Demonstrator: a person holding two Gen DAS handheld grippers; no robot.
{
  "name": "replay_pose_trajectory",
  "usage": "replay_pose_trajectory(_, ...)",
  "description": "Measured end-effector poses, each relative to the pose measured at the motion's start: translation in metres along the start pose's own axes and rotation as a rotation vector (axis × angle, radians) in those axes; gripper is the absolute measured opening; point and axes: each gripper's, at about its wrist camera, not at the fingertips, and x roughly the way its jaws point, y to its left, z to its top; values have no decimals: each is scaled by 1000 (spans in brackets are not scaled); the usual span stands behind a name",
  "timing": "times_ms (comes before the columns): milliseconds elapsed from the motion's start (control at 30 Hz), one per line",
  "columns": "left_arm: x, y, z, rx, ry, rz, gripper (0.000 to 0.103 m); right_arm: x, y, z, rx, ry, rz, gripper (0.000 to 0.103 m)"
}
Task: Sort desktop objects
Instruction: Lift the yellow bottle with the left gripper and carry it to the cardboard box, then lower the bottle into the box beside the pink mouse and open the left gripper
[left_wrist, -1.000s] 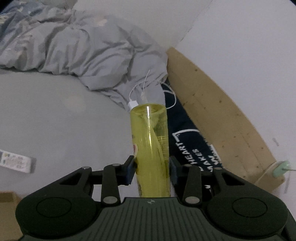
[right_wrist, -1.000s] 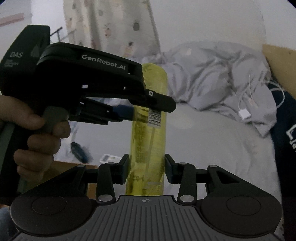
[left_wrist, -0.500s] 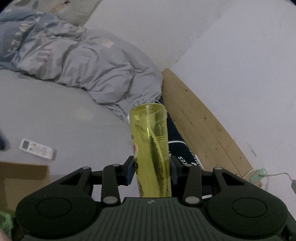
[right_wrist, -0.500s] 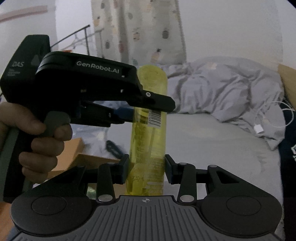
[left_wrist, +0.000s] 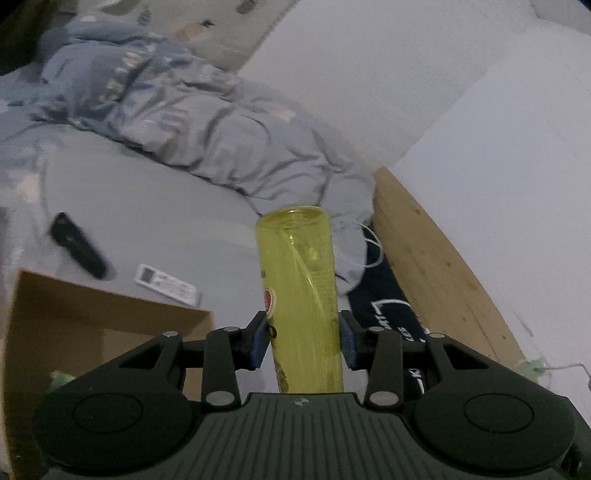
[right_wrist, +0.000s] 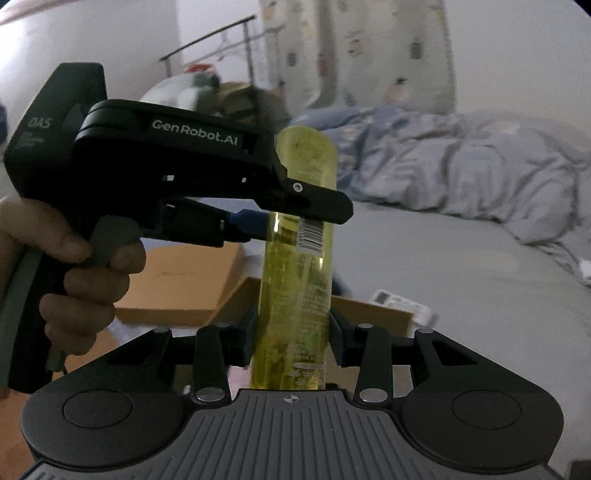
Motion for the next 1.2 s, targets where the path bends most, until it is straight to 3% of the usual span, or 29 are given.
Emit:
replay_pose_trajectory(267,-2,54,-4,-75,-12,82,40,47,9,-12,-2,89,47,43)
replay_pose_trajectory(533,6,103,-18,-116,34,146,40,95,14,-25,3,181,88,43)
replay_pose_trajectory(833,21,133,-47,-134,123,181,39,148,19,-41,9,283,133,43)
replay_pose_trajectory(1167,47,154,-64,-147,208,217,38,162,3,-68,28,330,99,43)
replay_pose_trajectory(1200,49,155,-66,-138,211,229,46,163,2,-71,30,334,95,43)
